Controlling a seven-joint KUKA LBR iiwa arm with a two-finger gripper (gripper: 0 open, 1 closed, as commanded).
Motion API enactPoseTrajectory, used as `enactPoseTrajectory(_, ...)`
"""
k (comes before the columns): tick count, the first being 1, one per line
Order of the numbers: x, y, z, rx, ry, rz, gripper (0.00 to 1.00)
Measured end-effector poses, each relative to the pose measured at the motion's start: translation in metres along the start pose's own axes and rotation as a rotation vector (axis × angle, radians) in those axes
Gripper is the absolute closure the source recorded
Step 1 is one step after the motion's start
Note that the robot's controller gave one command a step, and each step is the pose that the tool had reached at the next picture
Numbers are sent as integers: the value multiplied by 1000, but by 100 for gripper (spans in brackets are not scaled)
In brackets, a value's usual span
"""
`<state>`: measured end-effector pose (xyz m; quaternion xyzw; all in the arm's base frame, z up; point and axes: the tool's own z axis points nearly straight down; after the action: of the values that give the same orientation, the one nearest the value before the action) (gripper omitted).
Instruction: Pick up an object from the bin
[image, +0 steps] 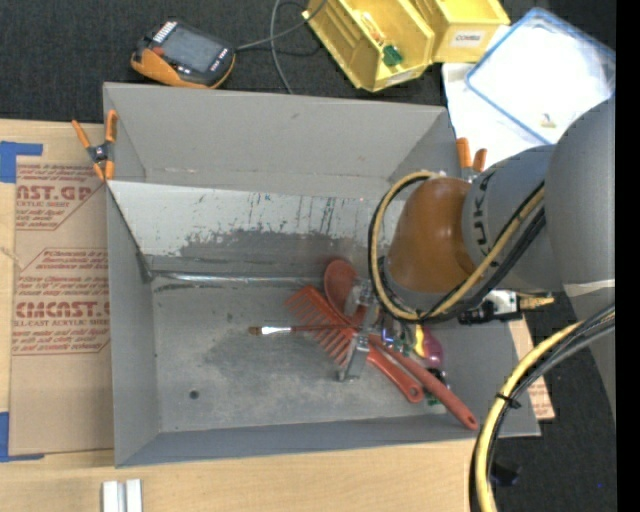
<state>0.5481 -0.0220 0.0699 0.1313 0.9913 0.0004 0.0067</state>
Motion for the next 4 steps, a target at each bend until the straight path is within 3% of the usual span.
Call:
enactPoseTrajectory(1,0,1,0,-1,0,20,0)
enactPoseTrajectory(2,-1,2,-2,-2,-4,0,100)
enactPoseTrajectory(4,-1,2,-14,-1,-2,1,100)
